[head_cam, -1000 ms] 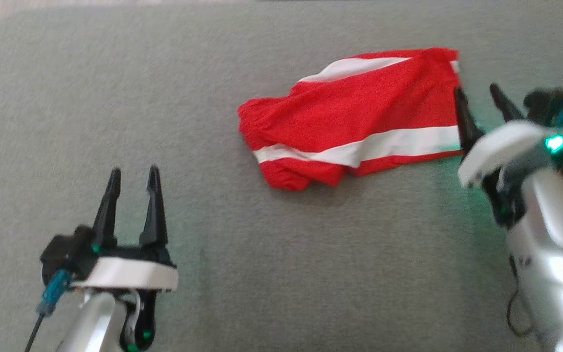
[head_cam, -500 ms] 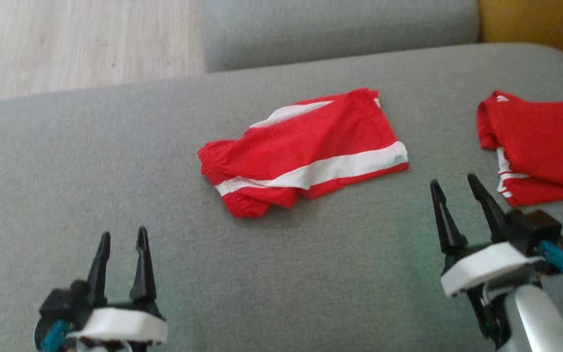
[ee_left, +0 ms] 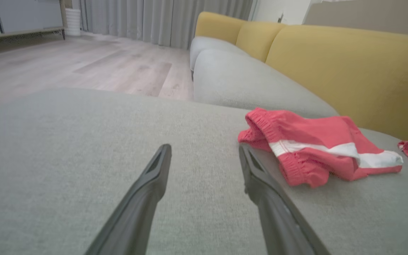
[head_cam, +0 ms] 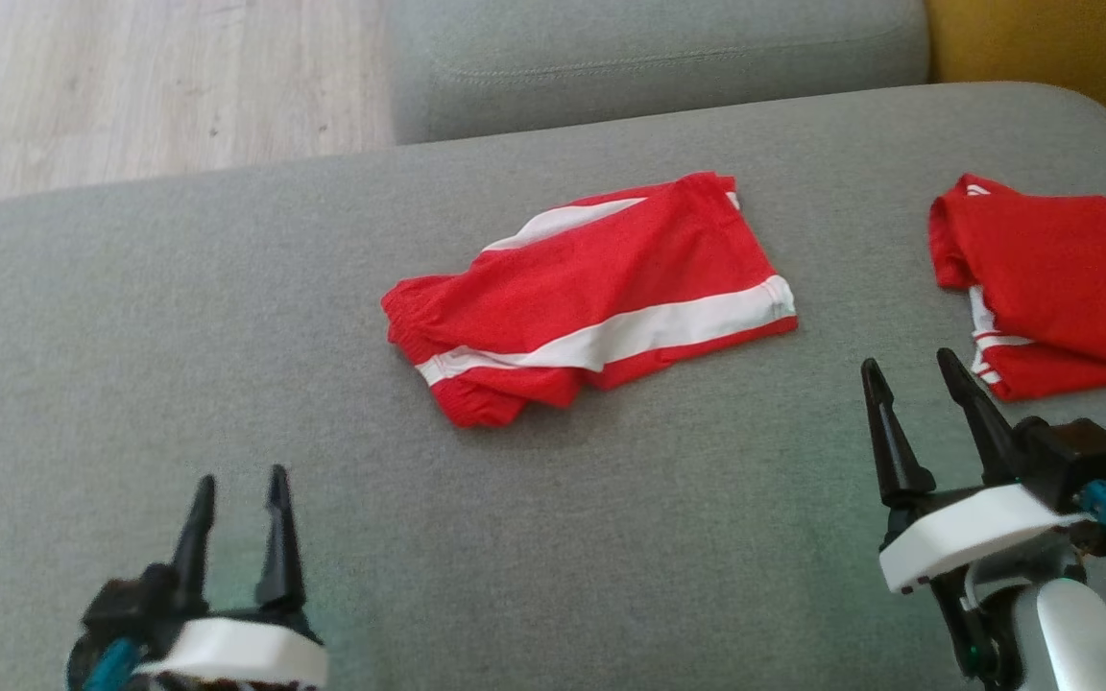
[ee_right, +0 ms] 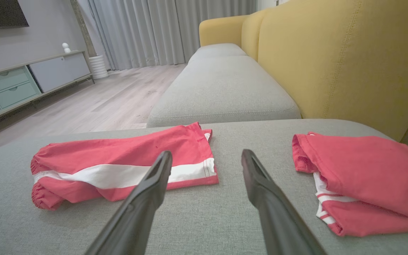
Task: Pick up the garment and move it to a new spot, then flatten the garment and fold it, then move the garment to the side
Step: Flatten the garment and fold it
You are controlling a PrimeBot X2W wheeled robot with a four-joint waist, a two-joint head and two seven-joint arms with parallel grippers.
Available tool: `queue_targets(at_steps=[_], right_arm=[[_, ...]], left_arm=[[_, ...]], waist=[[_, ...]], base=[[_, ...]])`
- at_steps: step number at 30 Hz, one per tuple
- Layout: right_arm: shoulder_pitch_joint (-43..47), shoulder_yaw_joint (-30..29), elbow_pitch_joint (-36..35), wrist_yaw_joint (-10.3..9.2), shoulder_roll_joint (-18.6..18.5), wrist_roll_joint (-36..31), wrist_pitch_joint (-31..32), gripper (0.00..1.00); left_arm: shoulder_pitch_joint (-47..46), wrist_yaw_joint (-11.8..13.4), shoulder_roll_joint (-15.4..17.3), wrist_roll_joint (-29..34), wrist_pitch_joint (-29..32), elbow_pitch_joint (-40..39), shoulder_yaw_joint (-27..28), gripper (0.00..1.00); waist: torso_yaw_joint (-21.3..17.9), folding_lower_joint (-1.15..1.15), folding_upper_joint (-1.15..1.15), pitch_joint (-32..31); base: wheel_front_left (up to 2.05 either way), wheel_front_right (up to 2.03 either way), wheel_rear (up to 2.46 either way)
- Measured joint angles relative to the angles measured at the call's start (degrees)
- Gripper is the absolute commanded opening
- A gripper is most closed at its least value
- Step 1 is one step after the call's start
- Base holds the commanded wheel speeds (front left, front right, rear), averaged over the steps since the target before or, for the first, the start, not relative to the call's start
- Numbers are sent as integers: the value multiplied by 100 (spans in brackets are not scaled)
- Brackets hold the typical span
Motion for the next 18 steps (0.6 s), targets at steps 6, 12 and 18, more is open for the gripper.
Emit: queue_targets(at_steps=[6, 12, 18], right_arm=[[-3, 27, -75, 0, 48, -1, 57, 100], [-78, 214, -158, 0, 68, -1, 108, 100], [-438, 342, -145, 0, 77, 0, 90, 100]], left_arm=[[-632, -314, -151, 38, 456, 431, -452, 100], [-1945, -635, -642, -163, 882, 1447, -734, 100], [-2659, -662, -816, -520, 1004, 2380, -670, 100]], waist=[[64, 0, 0, 144], [39, 1, 0, 481], [-134, 2, 0, 862]], base=[[0, 0, 0], [0, 0, 0], [0, 0, 0]])
